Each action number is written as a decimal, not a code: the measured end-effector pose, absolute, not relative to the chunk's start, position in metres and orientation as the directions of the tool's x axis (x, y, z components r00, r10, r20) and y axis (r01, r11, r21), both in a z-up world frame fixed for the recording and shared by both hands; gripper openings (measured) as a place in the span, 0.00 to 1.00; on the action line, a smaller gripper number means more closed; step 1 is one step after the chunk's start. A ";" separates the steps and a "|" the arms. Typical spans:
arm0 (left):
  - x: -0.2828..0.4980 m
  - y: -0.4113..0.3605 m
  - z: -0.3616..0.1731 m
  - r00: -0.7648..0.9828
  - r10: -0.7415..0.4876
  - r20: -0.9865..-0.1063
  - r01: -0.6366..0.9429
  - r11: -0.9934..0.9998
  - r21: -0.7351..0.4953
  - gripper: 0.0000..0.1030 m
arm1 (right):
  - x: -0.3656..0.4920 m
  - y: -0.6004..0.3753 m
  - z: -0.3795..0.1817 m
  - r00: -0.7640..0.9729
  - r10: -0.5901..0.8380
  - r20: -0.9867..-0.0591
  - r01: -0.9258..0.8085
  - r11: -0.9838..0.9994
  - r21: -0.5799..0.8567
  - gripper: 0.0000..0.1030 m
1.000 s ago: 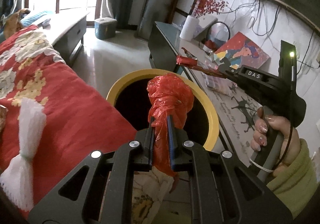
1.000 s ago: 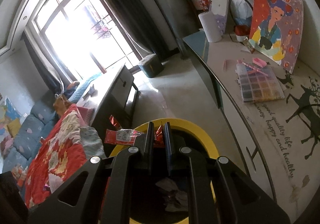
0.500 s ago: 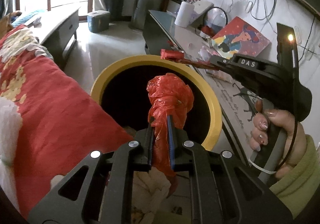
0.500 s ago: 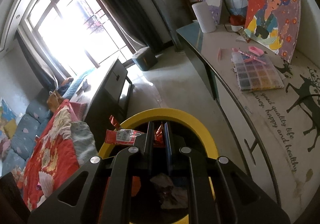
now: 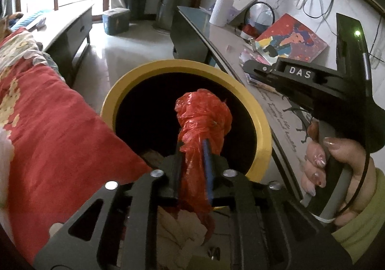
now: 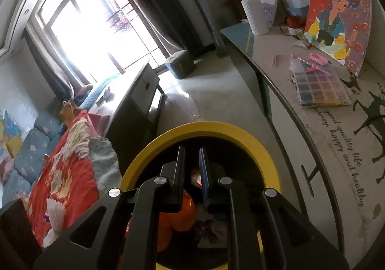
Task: Collect trash
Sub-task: 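Open both tools to drop the red bag and wrapper into the bin, then move both open tools back over the remaining trash on the bed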
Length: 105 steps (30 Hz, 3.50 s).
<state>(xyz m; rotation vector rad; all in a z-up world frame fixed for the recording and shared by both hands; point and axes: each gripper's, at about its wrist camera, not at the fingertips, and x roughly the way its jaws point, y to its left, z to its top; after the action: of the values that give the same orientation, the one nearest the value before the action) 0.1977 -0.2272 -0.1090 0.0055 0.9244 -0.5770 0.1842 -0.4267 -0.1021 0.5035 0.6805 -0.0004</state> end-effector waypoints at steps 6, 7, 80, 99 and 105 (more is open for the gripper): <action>0.199 -0.224 -0.103 0.481 -0.474 -0.738 0.458 0.853 -0.249 0.43 | 0.182 -0.428 -0.099 0.787 0.151 -0.599 0.169 0.880 0.444 0.30; 0.199 -0.223 -0.101 0.487 -0.474 -0.734 0.455 0.855 -0.250 0.48 | 0.182 -0.428 -0.098 0.788 0.148 -0.597 0.170 0.880 0.443 0.31; 0.106 -0.014 0.006 0.864 -0.173 -0.473 0.084 0.975 -0.203 0.89 | 0.121 -0.237 -0.002 0.791 0.379 -0.481 -0.282 0.922 0.264 0.79; 0.093 0.043 -0.008 0.855 -0.040 -0.518 -0.053 0.985 -0.163 0.89 | 0.112 -0.183 -0.013 0.727 0.457 -0.513 -0.400 0.889 0.224 0.79; 0.089 0.053 -0.023 0.832 -0.024 -0.555 -0.073 0.986 -0.151 0.89 | 0.117 -0.176 -0.023 0.700 0.467 -0.540 -0.406 0.883 0.237 0.79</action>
<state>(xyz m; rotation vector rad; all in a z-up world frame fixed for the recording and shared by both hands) 0.0889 0.0535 -0.0233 -0.1693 0.5890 0.0263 0.1166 -0.1764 -0.0234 0.1021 0.6286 0.4872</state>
